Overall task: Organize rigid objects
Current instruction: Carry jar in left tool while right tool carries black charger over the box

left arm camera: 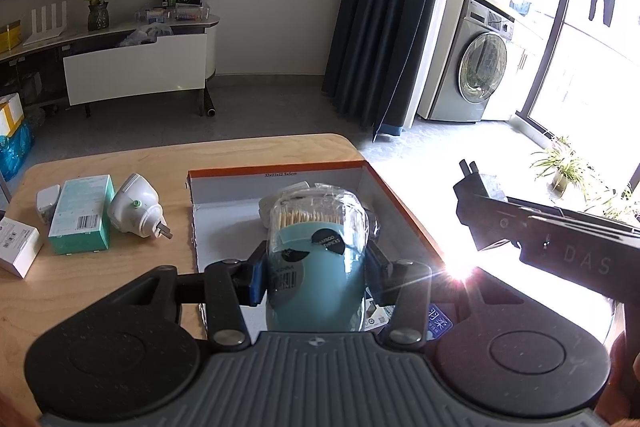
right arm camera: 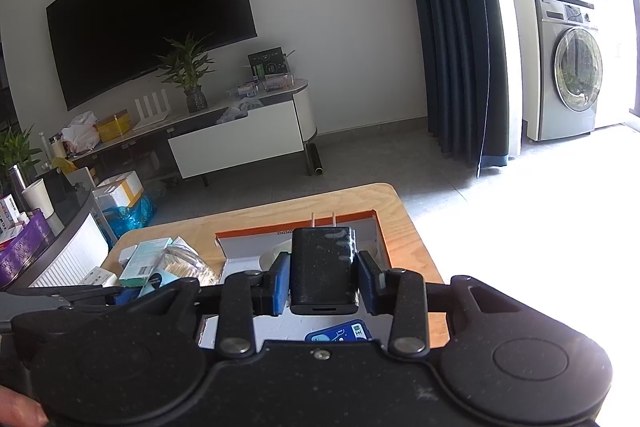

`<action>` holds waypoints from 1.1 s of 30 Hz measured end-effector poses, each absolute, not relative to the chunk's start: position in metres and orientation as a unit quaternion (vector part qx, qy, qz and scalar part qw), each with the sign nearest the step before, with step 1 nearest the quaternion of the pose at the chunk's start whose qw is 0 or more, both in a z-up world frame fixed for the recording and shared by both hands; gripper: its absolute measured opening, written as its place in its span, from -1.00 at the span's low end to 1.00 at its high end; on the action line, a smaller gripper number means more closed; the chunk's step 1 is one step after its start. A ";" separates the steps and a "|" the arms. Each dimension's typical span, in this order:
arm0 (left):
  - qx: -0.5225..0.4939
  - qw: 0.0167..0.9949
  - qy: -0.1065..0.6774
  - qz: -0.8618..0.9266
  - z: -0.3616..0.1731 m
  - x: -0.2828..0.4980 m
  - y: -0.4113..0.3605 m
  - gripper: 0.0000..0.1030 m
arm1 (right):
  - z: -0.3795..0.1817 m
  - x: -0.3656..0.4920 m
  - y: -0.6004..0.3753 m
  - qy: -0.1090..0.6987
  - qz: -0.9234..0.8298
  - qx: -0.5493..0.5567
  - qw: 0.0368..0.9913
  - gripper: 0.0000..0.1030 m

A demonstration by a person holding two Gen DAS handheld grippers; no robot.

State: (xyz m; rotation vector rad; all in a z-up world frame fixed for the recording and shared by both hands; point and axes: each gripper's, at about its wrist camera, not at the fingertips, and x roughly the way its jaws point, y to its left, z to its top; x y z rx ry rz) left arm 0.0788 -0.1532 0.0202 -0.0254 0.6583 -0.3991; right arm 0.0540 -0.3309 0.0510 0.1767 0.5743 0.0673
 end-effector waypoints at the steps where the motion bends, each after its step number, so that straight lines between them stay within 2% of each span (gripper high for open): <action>1: -0.011 0.927 0.320 -0.196 0.021 0.079 -0.154 -0.08 | 0.051 0.055 -0.331 0.282 0.033 0.086 0.955 -0.16; 33: -0.010 0.919 0.340 -0.199 0.010 0.098 -0.165 -0.08 | 0.039 0.081 -0.329 0.301 0.035 0.082 0.949 -0.16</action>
